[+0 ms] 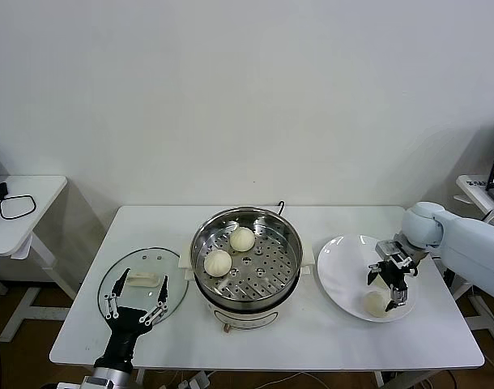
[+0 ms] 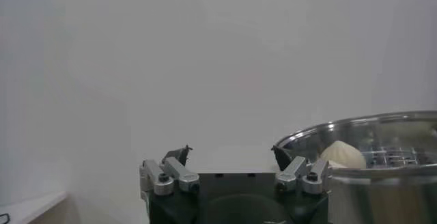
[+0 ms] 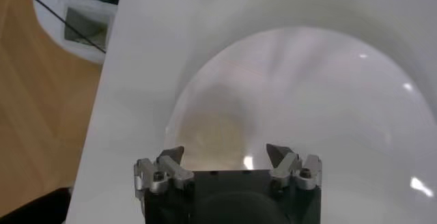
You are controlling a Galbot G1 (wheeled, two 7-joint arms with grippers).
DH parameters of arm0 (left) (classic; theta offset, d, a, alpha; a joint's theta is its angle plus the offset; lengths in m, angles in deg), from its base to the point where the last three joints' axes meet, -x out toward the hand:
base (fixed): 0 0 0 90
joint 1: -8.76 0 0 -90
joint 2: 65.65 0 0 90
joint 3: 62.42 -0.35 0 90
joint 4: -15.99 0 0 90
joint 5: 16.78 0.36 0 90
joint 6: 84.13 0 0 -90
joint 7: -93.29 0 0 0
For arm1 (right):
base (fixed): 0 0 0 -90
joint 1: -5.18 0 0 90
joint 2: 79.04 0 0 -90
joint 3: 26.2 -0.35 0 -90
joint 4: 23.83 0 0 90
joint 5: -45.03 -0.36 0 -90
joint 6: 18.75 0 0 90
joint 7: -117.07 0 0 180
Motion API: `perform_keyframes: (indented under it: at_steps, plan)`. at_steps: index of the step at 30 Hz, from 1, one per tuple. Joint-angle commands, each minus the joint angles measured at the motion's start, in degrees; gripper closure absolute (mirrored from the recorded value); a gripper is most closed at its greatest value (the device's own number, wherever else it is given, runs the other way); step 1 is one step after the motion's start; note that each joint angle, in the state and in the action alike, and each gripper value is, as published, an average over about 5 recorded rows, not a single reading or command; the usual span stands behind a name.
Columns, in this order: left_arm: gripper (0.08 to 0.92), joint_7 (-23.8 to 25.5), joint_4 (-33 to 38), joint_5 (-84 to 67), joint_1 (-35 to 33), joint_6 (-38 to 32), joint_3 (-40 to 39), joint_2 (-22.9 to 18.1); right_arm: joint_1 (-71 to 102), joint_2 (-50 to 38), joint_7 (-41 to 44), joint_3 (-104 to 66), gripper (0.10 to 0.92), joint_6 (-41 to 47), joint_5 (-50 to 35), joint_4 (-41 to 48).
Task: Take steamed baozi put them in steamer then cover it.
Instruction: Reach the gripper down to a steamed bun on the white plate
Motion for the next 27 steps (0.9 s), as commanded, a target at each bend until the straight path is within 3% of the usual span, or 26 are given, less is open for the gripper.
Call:
perform_keyframes:
  at_steps: [1, 10, 20, 27]
  plan:
    - [0.177, -0.06, -0.12, 0.02, -0.03, -0.06, 0.09, 0.00, 4.23, -0.15, -0.20, -2.15, 0.203, -0.79, 2.37, 1.27]
    - [0.177, -0.48, 0.34, -0.04, 0.03, 0.23, 0.31, 0.14, 4.14, 0.82, -1.22, -2.38, 0.206, -0.84, 2.33, 1.84]
    - [0.177, -0.57, 0.27, -0.23, 0.39, 0.70, 0.65, 0.77, 3.04, 1.86, -1.06, -1.73, 0.369, -1.20, 1.76, 2.51]
    - [0.177, -0.56, 0.38, -0.23, 0.53, 0.93, 0.32, 1.00, -6.27, 1.71, 0.77, -0.12, 0.397, -3.62, -1.00, -1.10]
